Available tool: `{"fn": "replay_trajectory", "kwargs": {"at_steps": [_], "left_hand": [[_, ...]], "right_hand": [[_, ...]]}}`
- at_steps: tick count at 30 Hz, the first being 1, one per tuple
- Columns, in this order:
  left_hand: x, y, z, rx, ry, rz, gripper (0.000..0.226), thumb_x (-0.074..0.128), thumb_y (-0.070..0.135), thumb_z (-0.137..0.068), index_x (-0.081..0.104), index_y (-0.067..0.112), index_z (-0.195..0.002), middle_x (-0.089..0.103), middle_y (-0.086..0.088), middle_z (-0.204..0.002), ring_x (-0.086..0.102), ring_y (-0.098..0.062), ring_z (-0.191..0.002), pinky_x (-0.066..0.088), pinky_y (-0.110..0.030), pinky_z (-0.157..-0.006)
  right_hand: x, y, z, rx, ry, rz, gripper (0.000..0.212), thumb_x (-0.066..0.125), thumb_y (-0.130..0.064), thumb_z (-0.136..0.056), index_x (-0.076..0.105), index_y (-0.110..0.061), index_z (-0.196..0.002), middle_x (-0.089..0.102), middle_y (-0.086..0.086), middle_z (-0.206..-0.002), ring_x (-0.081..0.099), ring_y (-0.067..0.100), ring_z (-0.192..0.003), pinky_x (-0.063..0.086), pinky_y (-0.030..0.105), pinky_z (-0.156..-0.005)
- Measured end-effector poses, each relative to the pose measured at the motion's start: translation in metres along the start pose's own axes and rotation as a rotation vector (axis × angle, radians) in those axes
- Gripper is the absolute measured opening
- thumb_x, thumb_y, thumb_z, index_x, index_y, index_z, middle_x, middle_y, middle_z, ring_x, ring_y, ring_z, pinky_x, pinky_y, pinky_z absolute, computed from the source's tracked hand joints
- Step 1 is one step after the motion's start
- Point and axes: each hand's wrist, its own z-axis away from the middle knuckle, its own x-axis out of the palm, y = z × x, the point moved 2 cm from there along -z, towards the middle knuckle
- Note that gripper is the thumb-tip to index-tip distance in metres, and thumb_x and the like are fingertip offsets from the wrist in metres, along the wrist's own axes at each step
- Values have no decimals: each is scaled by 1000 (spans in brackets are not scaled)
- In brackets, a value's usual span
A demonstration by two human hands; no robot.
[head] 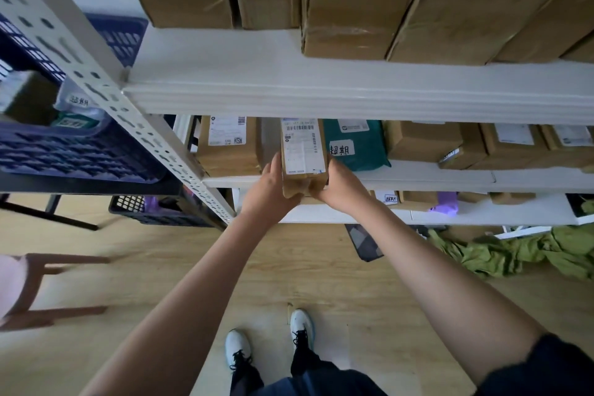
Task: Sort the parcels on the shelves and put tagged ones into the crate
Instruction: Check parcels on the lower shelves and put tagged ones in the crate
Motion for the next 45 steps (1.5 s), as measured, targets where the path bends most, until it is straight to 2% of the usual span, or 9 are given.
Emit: {"fn": "replay_trajectory", "kwargs": {"at_steps": [3,6,10,15,22,28,33,39,45], "left_hand": [[9,4,7,-17,67,15,89,74,24,-80,21,22,-153,55,-8,-133,63,-30,-102,56,-42,-73],[17,1,28,-8,41,-56,90,71,26,-85,15,26,-156,57,-4,-128,66,-26,-91,53,-37,-61],[6,7,63,66,89,-175,80,68,36,-88,24,23,-154,60,1,-123,66,-21,-90,50,-32,-56],[-14,19,105,174,205,-324,80,77,37,-76,43,15,-145,62,1,-120,66,-23,-98,55,-36,-62],[-27,38,116,294,306,-442,79,81,38,-70,52,13,-138,61,0,-126,66,-25,-99,58,-41,-73],[-24,37,107,260,307,-446,76,75,43,-75,50,14,-141,61,1,-126,66,-24,-98,58,-40,-66],[-11,22,92,128,202,-303,70,66,40,-86,39,23,-148,58,6,-130,64,-20,-101,55,-36,-62],[-10,5,50,28,152,-261,63,60,35,-89,36,26,-146,56,6,-129,62,-24,-100,43,-30,-58],[-17,-12,-1,31,158,-197,56,65,35,-87,48,22,-138,62,1,-119,64,-27,-97,45,-31,-58]], "right_hand": [[9,4,7,8,48,-2,93,78,-34,-77,24,-29,-153,59,0,-134,64,22,-108,58,43,-86],[16,9,31,-22,98,53,93,76,-29,-83,19,-21,-156,53,6,-137,66,25,-106,59,37,-80],[12,2,75,-142,160,154,93,78,-23,-84,21,-11,-156,46,9,-140,63,22,-109,51,23,-76],[-6,-8,119,-279,253,156,100,88,-22,-70,33,-5,-151,44,8,-145,61,22,-113,55,26,-76],[-30,-7,133,-331,323,297,101,94,-29,-60,43,-4,-144,53,9,-137,64,24,-107,57,35,-79],[-26,-3,117,-260,244,283,94,84,-36,-73,33,-14,-150,52,2,-135,62,23,-110,56,48,-86],[-14,-5,89,-167,103,126,68,80,-29,-81,46,-12,-137,55,1,-120,57,13,-100,46,23,-73],[2,-6,28,-71,1,123,62,81,-30,-80,49,-11,-130,57,5,-119,61,20,-104,56,39,-85],[-2,-16,-14,13,-1,-62,65,82,-26,-77,49,-28,-134,66,-6,-116,67,9,-99,58,33,-85]]}}
